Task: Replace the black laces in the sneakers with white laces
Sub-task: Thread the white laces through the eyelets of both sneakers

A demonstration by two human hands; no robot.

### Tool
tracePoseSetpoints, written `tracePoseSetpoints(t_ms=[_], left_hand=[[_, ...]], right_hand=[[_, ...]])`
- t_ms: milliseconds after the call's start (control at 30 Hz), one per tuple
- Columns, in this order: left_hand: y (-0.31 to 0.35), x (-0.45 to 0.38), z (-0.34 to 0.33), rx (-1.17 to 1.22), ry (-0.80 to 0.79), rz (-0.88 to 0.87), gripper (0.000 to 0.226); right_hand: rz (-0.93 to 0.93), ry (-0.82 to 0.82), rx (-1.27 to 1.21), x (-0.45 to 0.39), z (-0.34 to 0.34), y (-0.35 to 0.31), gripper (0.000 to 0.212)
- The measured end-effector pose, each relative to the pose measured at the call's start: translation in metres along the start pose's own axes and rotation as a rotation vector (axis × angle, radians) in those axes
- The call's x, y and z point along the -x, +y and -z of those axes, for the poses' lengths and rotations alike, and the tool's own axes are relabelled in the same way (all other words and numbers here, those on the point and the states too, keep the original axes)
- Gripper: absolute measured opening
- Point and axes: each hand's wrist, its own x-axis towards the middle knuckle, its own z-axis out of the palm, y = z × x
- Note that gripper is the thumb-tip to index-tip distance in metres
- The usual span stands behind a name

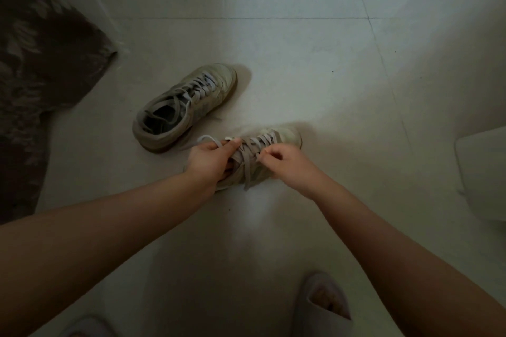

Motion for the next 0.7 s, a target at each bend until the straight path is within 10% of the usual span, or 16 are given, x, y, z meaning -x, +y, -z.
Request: tracePoseSetpoints(t_ms=[700], left_hand=[[-0.002, 0.001, 0.0, -0.06, -0.024, 0.014, 0.017]], right_hand=[[0.132, 0.254, 0.603, -0.017, -0.01, -0.028, 0.021]])
